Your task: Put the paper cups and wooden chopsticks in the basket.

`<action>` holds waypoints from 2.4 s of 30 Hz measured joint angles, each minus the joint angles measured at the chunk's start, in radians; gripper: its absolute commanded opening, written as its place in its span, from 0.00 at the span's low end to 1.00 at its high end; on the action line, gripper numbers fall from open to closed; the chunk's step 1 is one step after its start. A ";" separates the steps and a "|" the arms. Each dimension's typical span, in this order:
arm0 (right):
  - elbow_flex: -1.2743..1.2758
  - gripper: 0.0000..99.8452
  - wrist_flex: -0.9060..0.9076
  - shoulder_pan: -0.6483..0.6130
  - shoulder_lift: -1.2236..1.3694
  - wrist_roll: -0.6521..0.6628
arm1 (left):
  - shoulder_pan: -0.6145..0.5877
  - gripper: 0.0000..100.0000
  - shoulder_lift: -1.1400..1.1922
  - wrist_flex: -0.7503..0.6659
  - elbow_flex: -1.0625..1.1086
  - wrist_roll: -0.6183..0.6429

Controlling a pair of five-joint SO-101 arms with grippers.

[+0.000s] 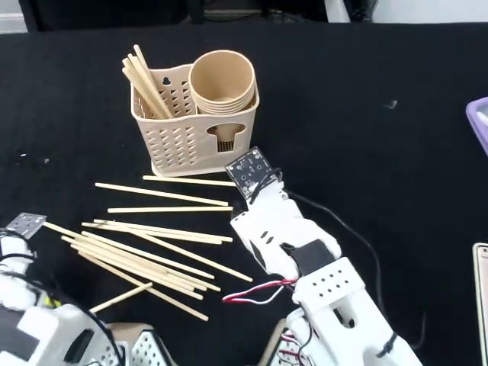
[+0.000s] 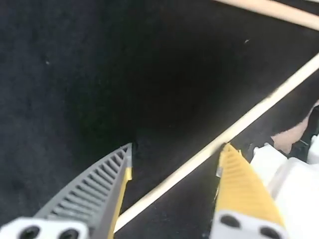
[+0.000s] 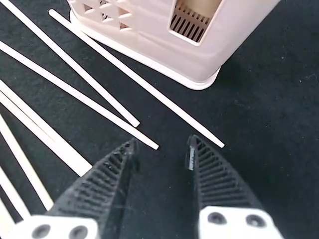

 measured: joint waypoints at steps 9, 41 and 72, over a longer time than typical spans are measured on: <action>0.000 0.17 0.000 0.000 0.000 0.000 | -0.048 0.29 -0.215 0.009 0.054 0.000; 0.000 0.17 0.000 0.000 0.000 0.000 | -0.044 0.04 -0.396 -0.026 0.250 -0.020; 0.006 0.17 -0.018 0.000 0.000 0.000 | 0.924 0.03 -0.396 0.242 -0.908 1.458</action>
